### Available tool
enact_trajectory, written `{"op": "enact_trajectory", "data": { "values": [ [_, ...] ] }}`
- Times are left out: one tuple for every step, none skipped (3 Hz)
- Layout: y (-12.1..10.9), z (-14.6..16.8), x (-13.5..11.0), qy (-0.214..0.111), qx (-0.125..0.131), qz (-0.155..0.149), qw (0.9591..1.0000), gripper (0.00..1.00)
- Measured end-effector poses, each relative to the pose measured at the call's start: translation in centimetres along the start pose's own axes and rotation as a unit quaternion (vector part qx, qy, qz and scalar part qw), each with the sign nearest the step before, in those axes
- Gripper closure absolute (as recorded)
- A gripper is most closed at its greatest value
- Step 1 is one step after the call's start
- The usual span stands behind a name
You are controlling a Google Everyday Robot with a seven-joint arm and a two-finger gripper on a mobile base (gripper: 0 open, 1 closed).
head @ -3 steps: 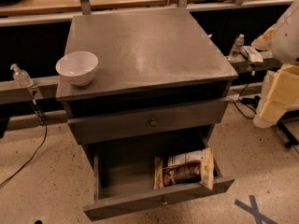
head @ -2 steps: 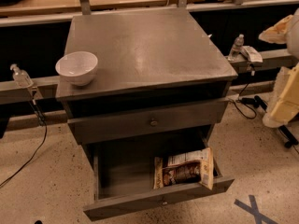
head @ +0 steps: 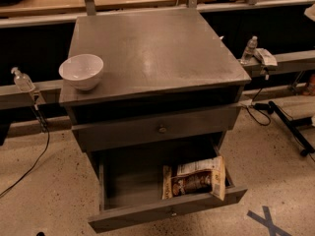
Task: Pick brown chip bag from middle drawer and place on counter
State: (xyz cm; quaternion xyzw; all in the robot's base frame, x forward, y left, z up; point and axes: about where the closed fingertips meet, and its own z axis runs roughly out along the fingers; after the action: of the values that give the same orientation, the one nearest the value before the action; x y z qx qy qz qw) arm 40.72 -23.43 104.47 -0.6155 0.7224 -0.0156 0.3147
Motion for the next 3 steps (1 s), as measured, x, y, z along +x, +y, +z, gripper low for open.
{"op": "enact_trajectory", "data": {
  "values": [
    [0.0,0.0,0.0,0.000,0.000,0.000,1.0000,0.00],
    [0.8,0.8,-0.4,-0.007,-0.028,-0.014,0.9995,0.00],
    [1.6,1.4,-0.8,-0.038,-0.067,-0.019,0.9968,0.00]
  ]
}}
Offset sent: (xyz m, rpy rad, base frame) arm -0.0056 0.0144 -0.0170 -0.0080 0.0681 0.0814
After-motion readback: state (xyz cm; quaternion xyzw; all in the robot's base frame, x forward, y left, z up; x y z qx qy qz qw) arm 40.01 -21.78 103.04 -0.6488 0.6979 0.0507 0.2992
